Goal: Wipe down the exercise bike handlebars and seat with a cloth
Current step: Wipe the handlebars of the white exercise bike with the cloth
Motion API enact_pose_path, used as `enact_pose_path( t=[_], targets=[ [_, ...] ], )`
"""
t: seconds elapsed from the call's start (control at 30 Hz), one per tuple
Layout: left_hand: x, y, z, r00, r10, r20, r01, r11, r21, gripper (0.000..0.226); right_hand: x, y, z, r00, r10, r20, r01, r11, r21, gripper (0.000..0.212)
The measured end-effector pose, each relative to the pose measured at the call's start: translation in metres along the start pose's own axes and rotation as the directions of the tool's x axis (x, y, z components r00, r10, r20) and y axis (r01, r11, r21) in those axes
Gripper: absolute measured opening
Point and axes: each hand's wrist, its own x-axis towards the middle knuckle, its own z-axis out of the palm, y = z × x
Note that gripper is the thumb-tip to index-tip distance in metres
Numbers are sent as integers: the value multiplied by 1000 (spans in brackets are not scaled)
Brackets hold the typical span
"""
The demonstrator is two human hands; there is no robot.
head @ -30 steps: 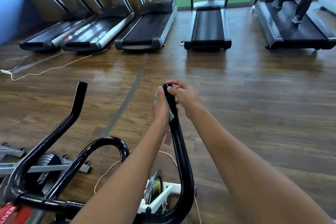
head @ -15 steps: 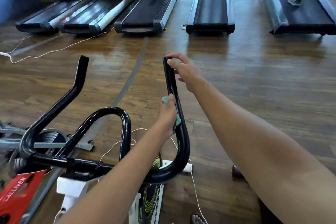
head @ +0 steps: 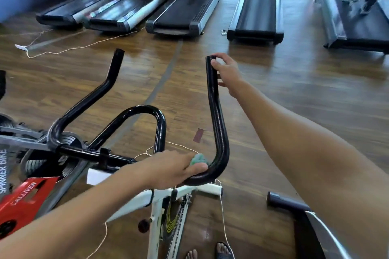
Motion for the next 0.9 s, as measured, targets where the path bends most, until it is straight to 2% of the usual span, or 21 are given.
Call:
enact_pose_path(
  t=[0.07,0.17,0.23,0.3,0.33,0.4,0.47,0.53,0.6,0.67,0.73,0.8,0.83,0.9],
  targets=[
    [6,9,4,999,15,-37,-14,1000,24,69,2,1,0,1000,16,15,-17,1000,3,18],
    [9,17,14,994,47,-101,-50,998,-26,58,2,5,2,1000,26,7,-26,999,22,19],
    [5,5,11,994,92,-59,-94,995,-41,51,3,7,2,1000,-2,-6,2,1000,15,22],
    [7,-6,3,991,133,15,-132,988,-74,51,5,10,0,993,-72,-90,68,997,-40,25],
    [11,-10,0,987,159,-2,-158,981,-111,50,4,12,-2,981,-113,-155,104,992,-66,24],
    [22,-11,-6,972,173,-161,-216,929,-302,40,-4,15,-8,945,-184,-272,166,982,-88,20],
    [33,-11,-15,941,68,-331,-272,733,-623,28,-20,20,-15,922,-220,-318,212,976,-60,16],
    [49,-12,-29,915,-89,-394,-321,432,-843,33,-37,25,-17,939,-202,-280,226,973,56,15],
    [68,-9,-45,914,-176,-365,-349,117,-930,47,-53,27,-16,963,-157,-218,200,961,189,18],
    [82,-2,-62,929,-177,-324,-349,-130,-928,46,-60,29,-11,978,-130,-163,170,950,261,26],
    [92,4,-78,944,-192,-267,-313,-273,-910,32,-59,27,-7,992,-104,-69,119,953,278,45],
    [102,8,-91,953,-178,-245,-296,-376,-878,31,-56,22,-5,991,-92,98,52,933,356,72],
    [108,8,-96,957,-163,-238,-286,-418,-862,31,-55,19,-5,981,-97,169,15,902,432,79],
    [119,11,-106,964,-121,-238,-267,-456,-849,29,-56,14,-8,968,-83,235,-81,785,615,79]
  ],
)
